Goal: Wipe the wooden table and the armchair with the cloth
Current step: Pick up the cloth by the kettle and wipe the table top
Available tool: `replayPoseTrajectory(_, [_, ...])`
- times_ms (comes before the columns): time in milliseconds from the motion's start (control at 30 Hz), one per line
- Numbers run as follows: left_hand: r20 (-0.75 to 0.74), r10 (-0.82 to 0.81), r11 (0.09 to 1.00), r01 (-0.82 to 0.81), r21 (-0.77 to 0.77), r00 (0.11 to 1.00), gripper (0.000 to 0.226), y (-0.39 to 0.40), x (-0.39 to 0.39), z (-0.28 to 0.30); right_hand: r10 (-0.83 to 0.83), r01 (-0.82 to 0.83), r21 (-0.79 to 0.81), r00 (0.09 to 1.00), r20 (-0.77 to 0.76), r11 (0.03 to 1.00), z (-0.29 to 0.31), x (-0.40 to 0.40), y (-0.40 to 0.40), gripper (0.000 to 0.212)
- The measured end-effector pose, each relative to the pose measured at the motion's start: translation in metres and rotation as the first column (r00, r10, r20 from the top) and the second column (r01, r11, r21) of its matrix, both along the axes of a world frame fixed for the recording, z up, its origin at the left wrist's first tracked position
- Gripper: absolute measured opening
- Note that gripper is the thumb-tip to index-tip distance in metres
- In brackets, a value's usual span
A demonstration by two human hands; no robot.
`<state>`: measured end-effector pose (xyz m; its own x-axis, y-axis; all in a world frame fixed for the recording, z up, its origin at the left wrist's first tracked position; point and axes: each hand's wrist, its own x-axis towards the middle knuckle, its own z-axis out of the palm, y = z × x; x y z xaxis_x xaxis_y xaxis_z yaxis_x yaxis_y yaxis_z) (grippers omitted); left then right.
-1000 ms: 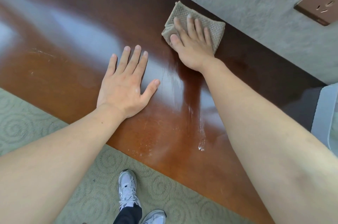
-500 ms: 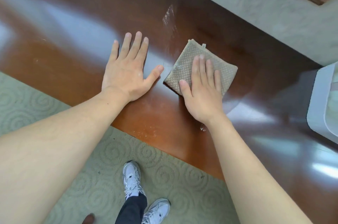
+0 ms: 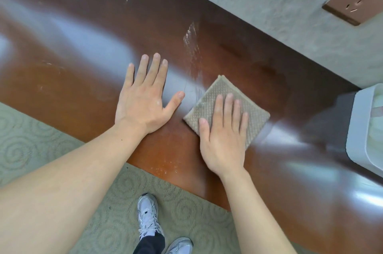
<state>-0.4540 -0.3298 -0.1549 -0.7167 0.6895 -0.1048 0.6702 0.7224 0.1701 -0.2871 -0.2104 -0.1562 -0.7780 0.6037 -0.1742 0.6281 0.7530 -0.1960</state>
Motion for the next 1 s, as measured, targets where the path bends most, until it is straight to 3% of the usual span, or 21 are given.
replayPoseTrajectory(267, [0.021,0.002,1.0,-0.001,-0.008,1.0,0.09,0.0,0.0,-0.003,0.067,-0.067,0.018,0.998,0.005,0.998,-0.005,-0.135,0.067,0.069])
replayPoseTrajectory(467, [0.022,0.006,1.0,-0.006,0.0,1.0,0.089,0.0,0.0,-0.007,0.253,-0.253,-0.018,0.967,-0.005,0.967,-0.002,-0.205,0.095,0.071])
replayPoseTrajectory(600, [0.02,0.01,1.0,-0.01,-0.012,1.0,0.089,0.001,0.0,-0.007,0.367,-0.367,-0.009,0.93,0.013,0.93,-0.002,-0.225,0.1,0.071])
replayPoseTrajectory(1000, [0.02,0.024,1.0,-0.024,-0.007,1.0,0.089,0.001,0.002,-0.006,0.466,-0.466,-0.005,0.884,0.032,0.885,-0.002,-0.233,0.076,0.07])
